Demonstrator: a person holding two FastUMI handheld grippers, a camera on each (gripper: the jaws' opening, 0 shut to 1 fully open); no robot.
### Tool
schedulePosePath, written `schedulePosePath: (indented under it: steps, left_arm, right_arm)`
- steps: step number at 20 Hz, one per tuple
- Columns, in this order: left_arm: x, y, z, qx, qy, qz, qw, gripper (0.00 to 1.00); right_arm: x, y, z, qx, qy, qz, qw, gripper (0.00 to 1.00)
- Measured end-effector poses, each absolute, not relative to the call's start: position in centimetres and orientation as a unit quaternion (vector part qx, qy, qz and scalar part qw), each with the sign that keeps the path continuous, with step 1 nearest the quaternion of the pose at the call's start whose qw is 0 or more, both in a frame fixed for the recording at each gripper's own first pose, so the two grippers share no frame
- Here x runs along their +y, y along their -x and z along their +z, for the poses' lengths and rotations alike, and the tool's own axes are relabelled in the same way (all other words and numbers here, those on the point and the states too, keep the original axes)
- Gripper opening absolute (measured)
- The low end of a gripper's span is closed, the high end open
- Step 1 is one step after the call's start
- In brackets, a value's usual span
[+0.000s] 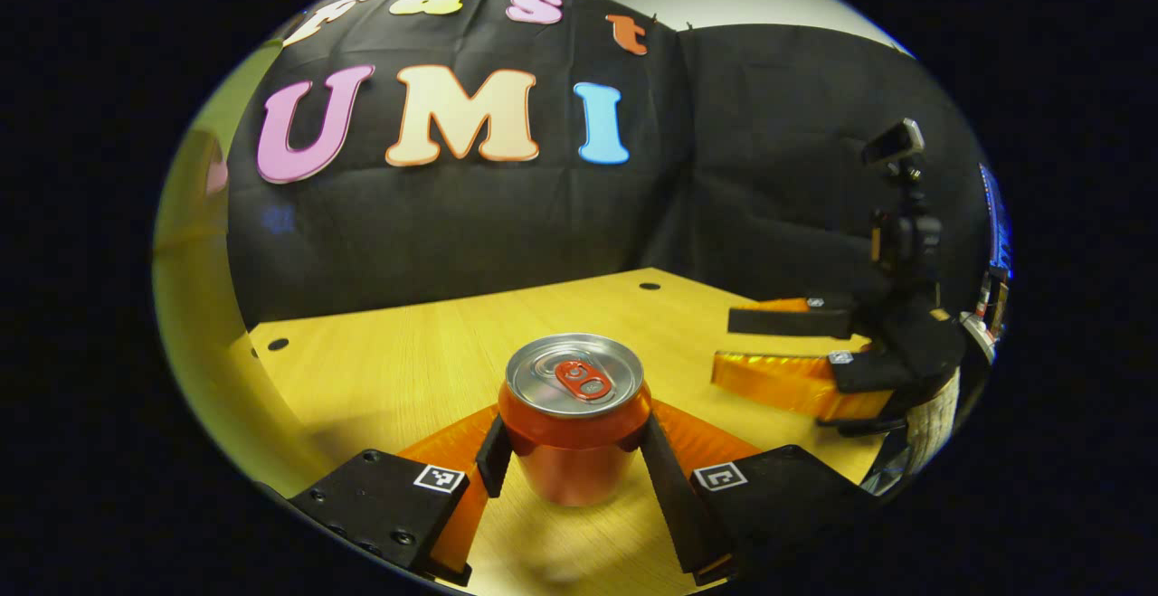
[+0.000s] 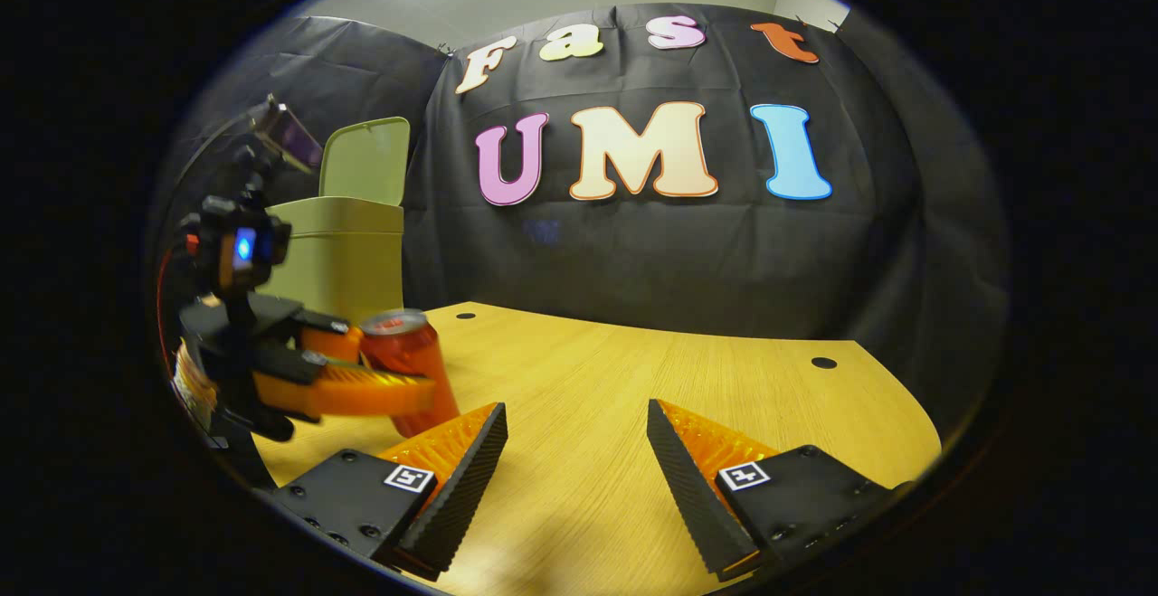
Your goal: Press the lid of the desktop garbage bin to open it, pick up the crumpled paper on the desktop and throw it into the bin, then pick up the pop can on the desktop and drop it into the bin, and finally close the garbage bin lid.
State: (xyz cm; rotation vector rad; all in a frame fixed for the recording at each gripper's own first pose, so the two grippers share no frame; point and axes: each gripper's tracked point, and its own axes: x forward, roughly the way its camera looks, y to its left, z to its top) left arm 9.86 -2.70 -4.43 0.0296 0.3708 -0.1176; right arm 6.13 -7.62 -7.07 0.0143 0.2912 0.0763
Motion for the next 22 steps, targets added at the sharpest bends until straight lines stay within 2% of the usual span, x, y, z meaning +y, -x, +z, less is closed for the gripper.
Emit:
schedulePosePath:
  steps: [4,10,15,19,22]
  left_arm:
    - [-3.3,-8.5,3.7,0.147,-0.001,-0.08,0.986,0.76]
    - [-0.8,-6.8,15.0,0.098,0.0,-0.068,0.993,0.76]
    - [8.4,-5.9,21.1,0.064,-0.038,0.042,0.996,0.76]
    - [15.1,-3.7,20.2,0.089,-0.056,0.128,0.986,0.76]
    - [18.3,-2.3,18.2,0.114,-0.046,0.162,0.979,0.76]
  right_arm:
    - [-7.7,-6.2,-6.7,0.143,-0.019,0.034,0.989,0.98]
    - [-7.4,-7.0,-7.0,0.146,-0.025,0.032,0.988,0.98]
    - [-6.7,-7.7,-7.3,0.148,-0.029,0.038,0.988,0.98]
    - [-6.3,-7.7,-7.8,0.153,-0.021,0.042,0.987,0.98]
    - [-5.9,-7.7,-7.8,0.153,-0.023,0.046,0.987,0.98]
